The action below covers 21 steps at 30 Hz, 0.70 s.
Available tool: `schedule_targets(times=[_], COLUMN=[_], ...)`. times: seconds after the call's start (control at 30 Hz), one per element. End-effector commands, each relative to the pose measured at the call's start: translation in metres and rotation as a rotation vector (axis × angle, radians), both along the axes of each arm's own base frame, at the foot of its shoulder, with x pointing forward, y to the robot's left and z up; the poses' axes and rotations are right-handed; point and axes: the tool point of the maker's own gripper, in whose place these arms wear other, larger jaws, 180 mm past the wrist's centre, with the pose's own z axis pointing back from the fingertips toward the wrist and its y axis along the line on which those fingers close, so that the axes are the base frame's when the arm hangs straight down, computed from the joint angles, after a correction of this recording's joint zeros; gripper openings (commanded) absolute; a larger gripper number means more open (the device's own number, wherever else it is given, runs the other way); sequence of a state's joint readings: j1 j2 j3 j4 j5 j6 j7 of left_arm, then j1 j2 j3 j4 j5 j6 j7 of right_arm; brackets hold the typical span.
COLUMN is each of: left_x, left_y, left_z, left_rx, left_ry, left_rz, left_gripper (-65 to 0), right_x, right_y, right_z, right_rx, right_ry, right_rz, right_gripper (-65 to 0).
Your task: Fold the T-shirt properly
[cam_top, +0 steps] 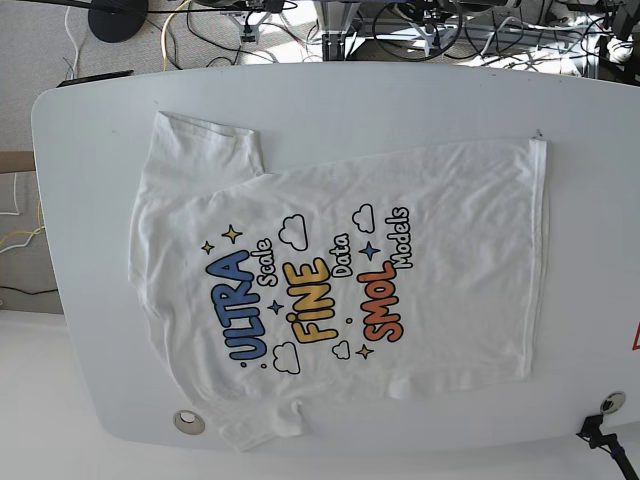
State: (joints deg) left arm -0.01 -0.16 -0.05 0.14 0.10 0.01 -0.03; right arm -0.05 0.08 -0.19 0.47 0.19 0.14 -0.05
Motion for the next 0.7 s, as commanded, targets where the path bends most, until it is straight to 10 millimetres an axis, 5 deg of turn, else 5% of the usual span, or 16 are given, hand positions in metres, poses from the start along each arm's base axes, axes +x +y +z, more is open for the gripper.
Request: schedule_targets(times=[0.0, 0.67], left_x=[0.003, 0.003], left_y=[0.003, 0.007], left_z=[0.0, 0.0], left_rx=[0.011, 0.02], left_ry=[-0.013, -0.007], left_rz=[-0.027, -0.025], left_gripper=[-65.0, -65.0], right_x=[-0.004, -0.018], right_y=[-0.002, -0.003], right_z=[0.0, 0.001], right_rx=[-0.001, -0.004], right_ry=[0.01, 0.036], right_rz=[0.016, 0.015], right_gripper=[-64.9, -64.9])
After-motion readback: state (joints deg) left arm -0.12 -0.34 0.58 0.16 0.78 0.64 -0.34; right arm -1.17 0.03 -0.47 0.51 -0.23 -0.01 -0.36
